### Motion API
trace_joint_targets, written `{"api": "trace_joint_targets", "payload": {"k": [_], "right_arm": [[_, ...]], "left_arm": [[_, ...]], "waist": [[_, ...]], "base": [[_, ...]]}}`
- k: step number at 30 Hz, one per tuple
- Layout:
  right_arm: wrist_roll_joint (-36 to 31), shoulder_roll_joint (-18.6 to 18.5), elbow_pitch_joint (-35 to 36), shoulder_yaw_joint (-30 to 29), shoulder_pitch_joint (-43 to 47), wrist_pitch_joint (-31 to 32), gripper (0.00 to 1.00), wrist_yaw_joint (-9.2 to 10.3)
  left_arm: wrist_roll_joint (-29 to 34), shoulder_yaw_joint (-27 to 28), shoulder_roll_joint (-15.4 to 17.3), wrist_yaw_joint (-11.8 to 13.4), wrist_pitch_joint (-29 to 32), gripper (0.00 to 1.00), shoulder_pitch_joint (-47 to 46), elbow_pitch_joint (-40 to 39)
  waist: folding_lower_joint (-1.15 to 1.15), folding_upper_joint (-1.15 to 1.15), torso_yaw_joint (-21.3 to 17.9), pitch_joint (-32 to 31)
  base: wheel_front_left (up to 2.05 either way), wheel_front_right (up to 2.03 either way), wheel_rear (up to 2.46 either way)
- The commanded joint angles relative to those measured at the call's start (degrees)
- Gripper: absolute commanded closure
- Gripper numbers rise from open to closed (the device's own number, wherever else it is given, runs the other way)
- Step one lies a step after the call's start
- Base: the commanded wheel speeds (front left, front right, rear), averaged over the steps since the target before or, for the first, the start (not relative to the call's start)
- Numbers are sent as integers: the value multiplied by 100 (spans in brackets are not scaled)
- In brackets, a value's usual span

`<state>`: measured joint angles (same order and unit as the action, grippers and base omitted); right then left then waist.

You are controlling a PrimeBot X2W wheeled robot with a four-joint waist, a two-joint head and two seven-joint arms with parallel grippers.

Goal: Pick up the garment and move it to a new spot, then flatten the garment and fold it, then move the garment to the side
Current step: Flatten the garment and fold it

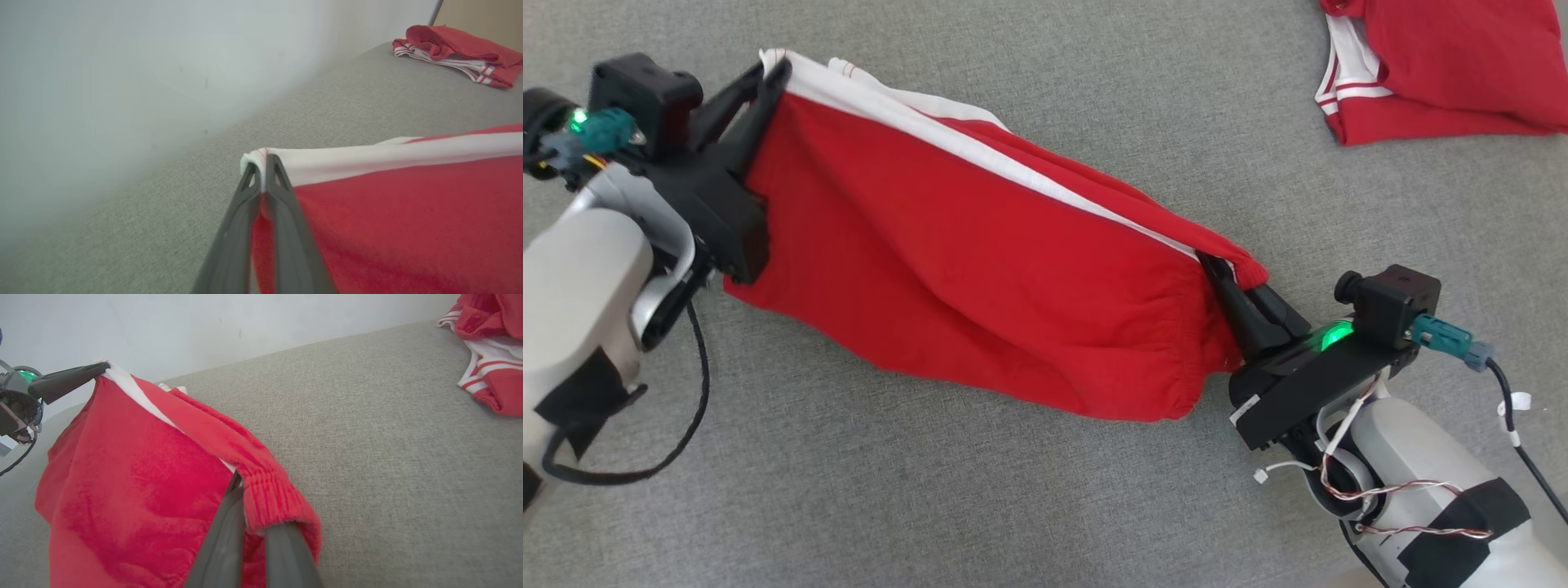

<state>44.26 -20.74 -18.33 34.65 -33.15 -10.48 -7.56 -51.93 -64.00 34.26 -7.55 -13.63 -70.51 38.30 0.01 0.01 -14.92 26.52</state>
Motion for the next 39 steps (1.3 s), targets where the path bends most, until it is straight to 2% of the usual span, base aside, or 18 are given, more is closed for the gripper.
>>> {"api": "trace_joint_targets", "payload": {"k": [1,2,3,7,15,22,28,30,33,39], "right_arm": [[-30,49,-31,-3,-54,-29,70,14],[-43,74,-48,1,-60,-36,6,14],[-52,90,-63,11,-53,-40,0,14],[-177,-6,8,-31,168,-121,0,14],[-439,-202,605,-509,1082,-126,0,14],[-831,38,1313,-1270,1889,-283,0,14],[-1453,493,1809,-1846,2491,-440,0,14],[-1863,543,1956,-1886,2650,-461,0,14],[-2044,818,2032,-1942,2941,-469,0,13],[-2152,989,2113,-1933,3030,-474,0,14]], "left_arm": [[-22,-63,-33,17,-39,100,-11,89],[30,-137,-42,17,-65,73,-47,145],[48,-178,-53,17,-103,0,-71,212],[-68,-165,-121,17,-158,0,54,394],[119,489,51,17,-155,0,570,81],[371,1153,233,17,-157,0,1236,-210],[631,1559,262,17,-157,0,1788,-397],[717,1631,257,17,-157,0,1918,-423],[686,1539,254,17,-157,0,2069,-408],[260,904,457,17,254,0,1982,-572]], "waist": [[-1,-1,-15,15],[-1,-1,-18,11],[-1,-1,-18,-6],[-1,-1,-4,-244],[-1,-1,26,-776],[-1,-1,-5,-1151],[-1,-1,37,-1380],[-1,-1,58,-1425],[-1,-1,52,-1473],[-1,-1,-31,-1468]], "base": [[0,0,0],[0,0,0],[0,0,0],[0,0,0],[0,0,0],[0,0,0],[0,0,0],[0,0,0],[0,0,0],[0,0,0]]}}
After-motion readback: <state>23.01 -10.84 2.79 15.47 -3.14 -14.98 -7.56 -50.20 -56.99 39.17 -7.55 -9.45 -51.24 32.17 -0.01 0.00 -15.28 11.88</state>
